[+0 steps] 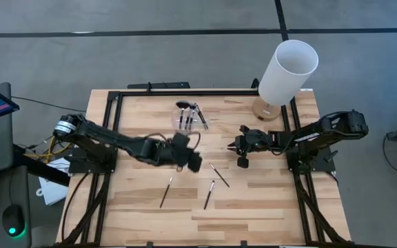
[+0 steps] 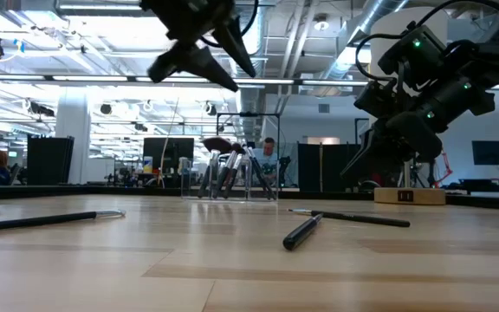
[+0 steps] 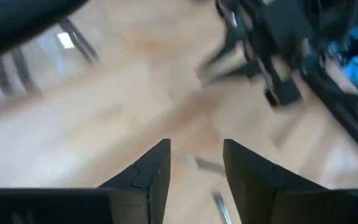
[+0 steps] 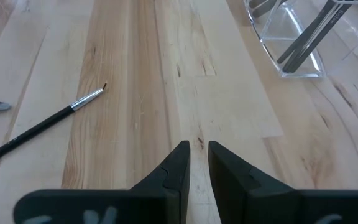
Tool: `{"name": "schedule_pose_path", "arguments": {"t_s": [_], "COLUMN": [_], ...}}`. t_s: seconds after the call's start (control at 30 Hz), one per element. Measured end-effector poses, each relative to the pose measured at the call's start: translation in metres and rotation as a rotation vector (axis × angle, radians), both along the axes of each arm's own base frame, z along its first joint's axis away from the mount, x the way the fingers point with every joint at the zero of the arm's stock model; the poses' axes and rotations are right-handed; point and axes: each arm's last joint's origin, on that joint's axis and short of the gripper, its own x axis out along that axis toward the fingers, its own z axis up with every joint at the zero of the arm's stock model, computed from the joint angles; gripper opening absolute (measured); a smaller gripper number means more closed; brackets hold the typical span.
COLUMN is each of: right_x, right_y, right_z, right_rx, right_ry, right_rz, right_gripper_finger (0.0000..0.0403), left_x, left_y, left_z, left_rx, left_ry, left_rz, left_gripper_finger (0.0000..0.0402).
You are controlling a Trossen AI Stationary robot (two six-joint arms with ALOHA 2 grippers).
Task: Pick & Place Makeup Supplies
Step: Put the makeup brush into the transparent organizer
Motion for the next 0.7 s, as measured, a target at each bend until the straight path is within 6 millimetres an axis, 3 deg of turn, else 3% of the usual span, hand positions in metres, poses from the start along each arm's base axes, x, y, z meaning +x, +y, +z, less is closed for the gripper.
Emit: {"name": "schedule_pose_path", "arguments": {"t_s": [0.2,0.43,0.7], "right_x": [0.0,0.0,0.0], "right_y": [0.0,0.0,0.0], "right_z": [0.0,0.0,0.0], "right_rx": [0.002,0.004,-0.002], "right_ry": [0.0,-0.001,0.0], "right_rz": [0.0,0.002,0.006], "right_gripper_finger": [0.005,0.005,0.005], "left_x": [-0.015,-0.034,-0.029], "left_y": [-0.033,-0.055,-0.067], "left_z": [-0.016,-0.044,-0.087], "left_rx": [-0.193,-0.468,-0.502], "left_ry": [0.136,0.43,0.588], "left_rz": [-0.057,0.001,0.098], "left_gripper_finger": [0.0132,0.0119,0.0117]}}
